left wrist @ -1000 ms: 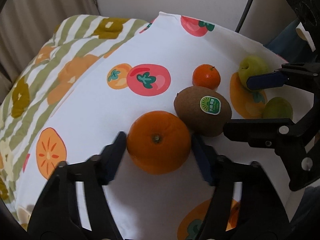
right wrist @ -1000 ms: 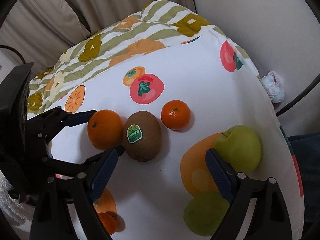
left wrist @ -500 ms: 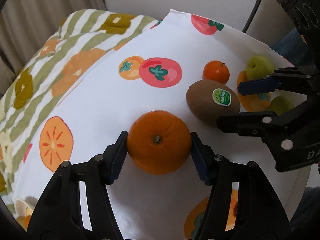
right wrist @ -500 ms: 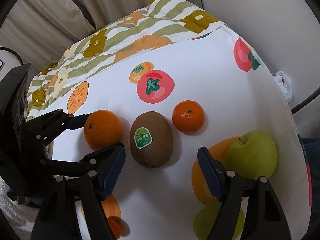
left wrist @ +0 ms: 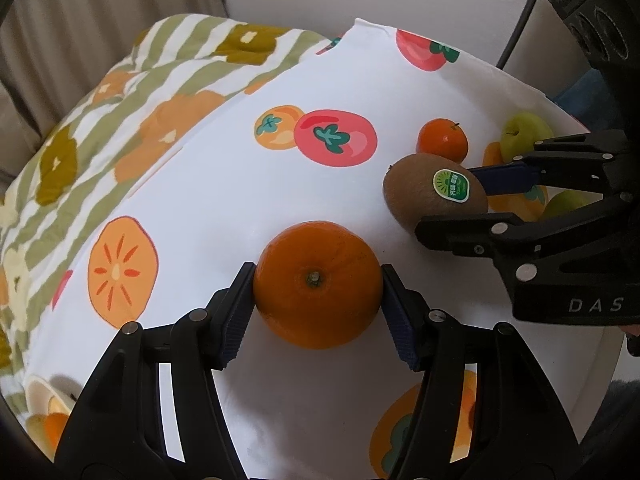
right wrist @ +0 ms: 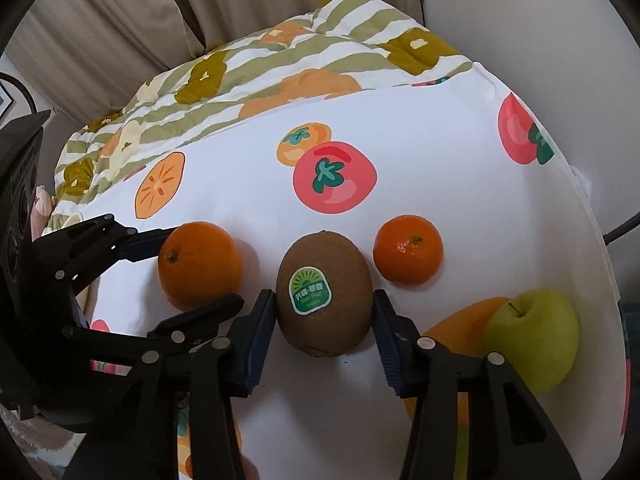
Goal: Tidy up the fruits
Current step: 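Carry the orange and kiwi over the duck plate and lower them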
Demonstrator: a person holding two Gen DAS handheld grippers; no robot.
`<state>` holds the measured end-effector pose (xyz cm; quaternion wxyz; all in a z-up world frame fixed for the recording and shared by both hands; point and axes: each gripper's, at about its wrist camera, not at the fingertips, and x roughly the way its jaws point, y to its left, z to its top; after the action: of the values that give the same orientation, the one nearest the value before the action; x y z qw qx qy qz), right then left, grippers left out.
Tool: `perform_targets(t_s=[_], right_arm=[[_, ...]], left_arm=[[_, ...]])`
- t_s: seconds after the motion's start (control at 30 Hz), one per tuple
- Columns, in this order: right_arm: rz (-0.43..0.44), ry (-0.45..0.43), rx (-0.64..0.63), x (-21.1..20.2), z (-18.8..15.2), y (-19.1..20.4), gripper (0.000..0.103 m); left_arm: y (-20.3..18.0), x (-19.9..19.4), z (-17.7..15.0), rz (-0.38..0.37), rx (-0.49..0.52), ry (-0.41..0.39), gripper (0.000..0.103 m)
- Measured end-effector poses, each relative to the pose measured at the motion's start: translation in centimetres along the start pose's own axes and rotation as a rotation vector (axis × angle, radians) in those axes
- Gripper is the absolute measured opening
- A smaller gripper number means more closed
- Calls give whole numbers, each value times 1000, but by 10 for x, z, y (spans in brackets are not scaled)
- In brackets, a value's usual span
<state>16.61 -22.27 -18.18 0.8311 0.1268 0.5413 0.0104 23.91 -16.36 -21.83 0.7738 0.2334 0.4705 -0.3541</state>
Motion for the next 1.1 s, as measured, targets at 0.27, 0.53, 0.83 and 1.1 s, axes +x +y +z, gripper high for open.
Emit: perform_targets(t_s=[0.27,0.53,0.83,1.1], right_arm=[[6,-30,-24,-11,0,6,43],[23,-74,-59,-36,4,24,43],[56,-120,-142,-68,12,62,43],[117,-138,-219,-80,13,116,43]], left_arm=[[5,-13,-6,13,-46,-15,65],[18,-48,-10,45,-113,-59,65],[44,-110,-27,91,-243,-138,65],[75,-157,-68,144,-360,-175,65]])
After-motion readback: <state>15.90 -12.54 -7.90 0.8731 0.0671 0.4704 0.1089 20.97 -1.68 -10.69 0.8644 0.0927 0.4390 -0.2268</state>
